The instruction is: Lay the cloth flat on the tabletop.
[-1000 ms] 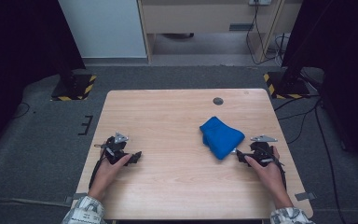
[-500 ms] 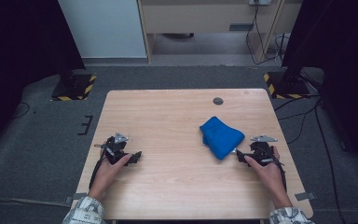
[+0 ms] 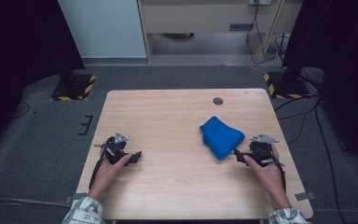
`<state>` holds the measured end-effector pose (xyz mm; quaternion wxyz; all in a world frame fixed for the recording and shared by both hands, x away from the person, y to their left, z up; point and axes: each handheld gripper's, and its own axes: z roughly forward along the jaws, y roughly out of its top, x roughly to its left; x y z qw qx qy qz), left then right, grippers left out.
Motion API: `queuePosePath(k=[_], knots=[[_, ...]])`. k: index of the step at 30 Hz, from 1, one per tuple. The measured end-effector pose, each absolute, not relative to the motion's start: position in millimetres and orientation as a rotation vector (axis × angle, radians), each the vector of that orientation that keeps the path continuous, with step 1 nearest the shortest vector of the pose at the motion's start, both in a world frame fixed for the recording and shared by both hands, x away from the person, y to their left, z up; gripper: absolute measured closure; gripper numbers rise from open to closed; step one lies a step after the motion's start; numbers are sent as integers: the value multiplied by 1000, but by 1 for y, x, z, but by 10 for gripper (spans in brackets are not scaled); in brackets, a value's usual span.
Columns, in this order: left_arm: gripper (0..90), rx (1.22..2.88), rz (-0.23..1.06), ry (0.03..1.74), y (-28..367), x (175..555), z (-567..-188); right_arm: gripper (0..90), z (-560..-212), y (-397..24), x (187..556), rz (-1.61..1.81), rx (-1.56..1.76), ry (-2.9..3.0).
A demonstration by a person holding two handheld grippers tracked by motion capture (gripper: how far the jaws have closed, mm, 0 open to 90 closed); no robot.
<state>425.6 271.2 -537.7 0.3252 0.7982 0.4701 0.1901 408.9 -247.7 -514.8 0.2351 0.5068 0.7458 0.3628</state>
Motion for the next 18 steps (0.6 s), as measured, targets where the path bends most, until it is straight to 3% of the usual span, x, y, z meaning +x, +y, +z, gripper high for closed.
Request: queuePosePath(k=[18], knots=[[0,2095,497,1230,271,426,-538,78,-499,-224,417,1073,1338,2073]])
